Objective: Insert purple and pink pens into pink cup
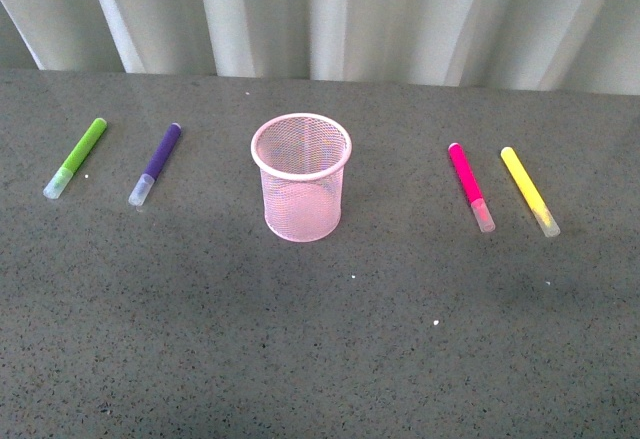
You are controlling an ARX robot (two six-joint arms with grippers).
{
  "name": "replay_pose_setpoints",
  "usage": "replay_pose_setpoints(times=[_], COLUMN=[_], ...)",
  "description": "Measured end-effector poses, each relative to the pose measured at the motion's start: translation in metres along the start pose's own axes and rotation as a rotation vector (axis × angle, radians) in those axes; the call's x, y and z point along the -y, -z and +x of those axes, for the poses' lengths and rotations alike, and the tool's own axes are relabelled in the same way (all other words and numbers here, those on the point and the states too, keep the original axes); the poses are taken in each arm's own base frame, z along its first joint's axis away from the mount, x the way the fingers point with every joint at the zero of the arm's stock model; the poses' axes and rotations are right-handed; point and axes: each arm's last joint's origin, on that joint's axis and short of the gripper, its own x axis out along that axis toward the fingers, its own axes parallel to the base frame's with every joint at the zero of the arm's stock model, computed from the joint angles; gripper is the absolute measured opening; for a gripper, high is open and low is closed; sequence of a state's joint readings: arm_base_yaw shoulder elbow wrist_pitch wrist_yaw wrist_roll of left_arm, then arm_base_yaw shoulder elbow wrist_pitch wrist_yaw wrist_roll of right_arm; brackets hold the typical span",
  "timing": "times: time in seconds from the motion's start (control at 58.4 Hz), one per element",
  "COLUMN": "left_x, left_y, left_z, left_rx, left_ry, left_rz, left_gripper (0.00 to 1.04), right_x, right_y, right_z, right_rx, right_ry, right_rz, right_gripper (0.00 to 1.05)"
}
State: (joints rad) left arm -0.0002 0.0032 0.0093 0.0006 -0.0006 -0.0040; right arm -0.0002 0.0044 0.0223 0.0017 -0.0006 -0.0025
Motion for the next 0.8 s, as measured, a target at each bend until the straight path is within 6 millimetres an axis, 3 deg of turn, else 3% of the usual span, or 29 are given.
replay_pose_setpoints(times=[0.805], left_x=[0.0], left_y=[0.0], left_z=[0.0], left_rx=[0.0], left_ry=[0.0], left_rz=[0.0], left_gripper=[0.98], right_x=[0.0], right_y=[0.0], right_z=[0.0], right_rx=[0.0], right_ry=[0.0], right_rz=[0.0], right_gripper=[0.98])
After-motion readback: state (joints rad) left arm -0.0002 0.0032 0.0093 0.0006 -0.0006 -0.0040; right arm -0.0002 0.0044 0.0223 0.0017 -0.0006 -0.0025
